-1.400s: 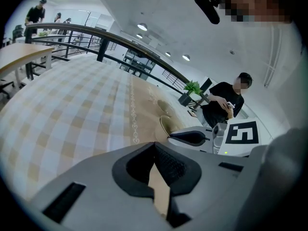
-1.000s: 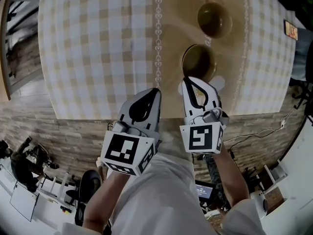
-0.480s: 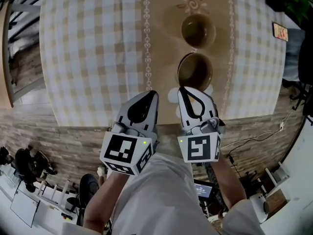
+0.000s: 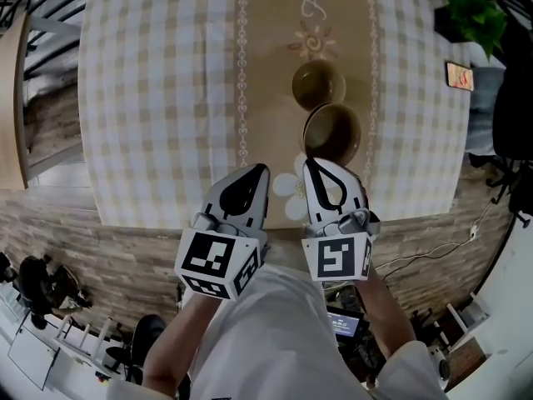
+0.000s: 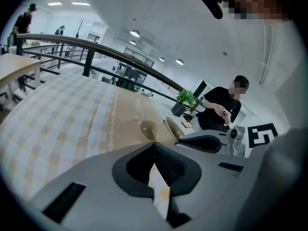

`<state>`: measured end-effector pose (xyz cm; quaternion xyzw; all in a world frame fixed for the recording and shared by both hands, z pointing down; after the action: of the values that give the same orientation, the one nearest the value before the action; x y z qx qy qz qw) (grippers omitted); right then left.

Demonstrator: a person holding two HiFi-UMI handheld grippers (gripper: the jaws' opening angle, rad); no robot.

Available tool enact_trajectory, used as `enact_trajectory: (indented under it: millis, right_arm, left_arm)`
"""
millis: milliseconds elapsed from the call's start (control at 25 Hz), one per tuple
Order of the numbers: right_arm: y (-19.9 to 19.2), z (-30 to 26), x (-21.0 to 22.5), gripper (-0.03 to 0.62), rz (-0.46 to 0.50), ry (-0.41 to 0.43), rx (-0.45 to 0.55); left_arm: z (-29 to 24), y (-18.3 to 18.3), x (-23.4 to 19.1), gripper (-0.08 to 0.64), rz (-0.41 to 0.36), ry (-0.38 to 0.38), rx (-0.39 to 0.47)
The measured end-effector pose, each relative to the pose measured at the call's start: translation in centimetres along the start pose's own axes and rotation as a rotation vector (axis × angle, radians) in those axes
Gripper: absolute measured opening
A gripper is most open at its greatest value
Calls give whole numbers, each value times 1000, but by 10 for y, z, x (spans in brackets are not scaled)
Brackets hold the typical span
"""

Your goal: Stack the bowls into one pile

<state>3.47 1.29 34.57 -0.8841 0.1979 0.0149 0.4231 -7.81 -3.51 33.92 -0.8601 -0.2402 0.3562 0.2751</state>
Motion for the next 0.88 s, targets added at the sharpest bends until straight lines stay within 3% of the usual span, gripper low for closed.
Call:
enact_trajectory:
  millis: [240,680,880]
  right_arm:
    - [10,-19,33,40,29,7,17]
    - [0,-48,57,40,83,77,35]
    - [-11,-66,63,40,63,94,31]
  left_arm:
    - [-20,22,4,20,4,21,21]
    - [-53,25,0,21,27,75,24]
    - [-67,16,-2,21,42,86,5]
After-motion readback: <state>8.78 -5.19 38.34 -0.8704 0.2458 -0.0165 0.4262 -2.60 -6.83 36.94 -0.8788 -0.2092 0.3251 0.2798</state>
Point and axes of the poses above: the fingertips, and each gripper's own axes: z backward along the fingers, x to its right, y out of its top, the point moved 6 cm from there along z, backward along the fingers, and after that the axes turned 2 degrees about x, right-handed, at the moved point
